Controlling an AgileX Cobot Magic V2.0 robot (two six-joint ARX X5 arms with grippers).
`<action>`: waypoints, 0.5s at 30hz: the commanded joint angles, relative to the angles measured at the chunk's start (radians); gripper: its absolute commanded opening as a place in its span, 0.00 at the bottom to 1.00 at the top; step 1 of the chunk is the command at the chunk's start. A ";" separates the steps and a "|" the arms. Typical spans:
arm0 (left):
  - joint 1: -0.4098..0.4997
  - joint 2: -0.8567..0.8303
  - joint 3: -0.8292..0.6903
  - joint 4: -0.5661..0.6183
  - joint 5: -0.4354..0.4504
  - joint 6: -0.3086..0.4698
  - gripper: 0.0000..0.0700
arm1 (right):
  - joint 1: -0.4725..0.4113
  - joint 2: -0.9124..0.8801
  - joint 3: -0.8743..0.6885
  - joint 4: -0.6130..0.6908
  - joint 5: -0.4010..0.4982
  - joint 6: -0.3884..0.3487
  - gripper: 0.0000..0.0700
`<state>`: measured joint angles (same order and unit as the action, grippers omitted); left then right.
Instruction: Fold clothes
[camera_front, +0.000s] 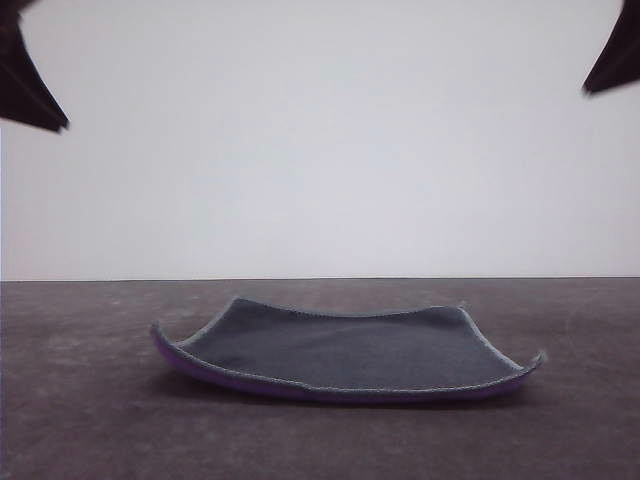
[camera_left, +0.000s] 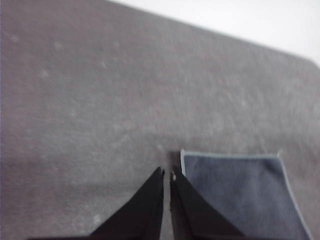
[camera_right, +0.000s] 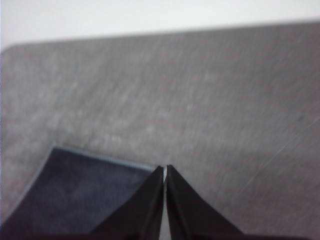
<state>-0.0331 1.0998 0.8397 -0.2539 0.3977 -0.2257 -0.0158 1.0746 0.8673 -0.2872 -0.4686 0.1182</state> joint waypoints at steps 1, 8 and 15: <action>-0.016 0.035 0.019 0.008 0.006 0.036 0.02 | 0.010 0.049 0.014 0.002 -0.002 -0.026 0.01; -0.060 0.120 0.019 0.007 0.005 0.069 0.02 | 0.035 0.162 0.014 0.001 -0.003 -0.056 0.01; -0.072 0.143 0.019 -0.007 0.005 0.068 0.02 | 0.034 0.173 0.014 -0.005 -0.006 -0.056 0.01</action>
<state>-0.1028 1.2297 0.8417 -0.2642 0.3975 -0.1719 0.0177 1.2377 0.8673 -0.2971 -0.4707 0.0746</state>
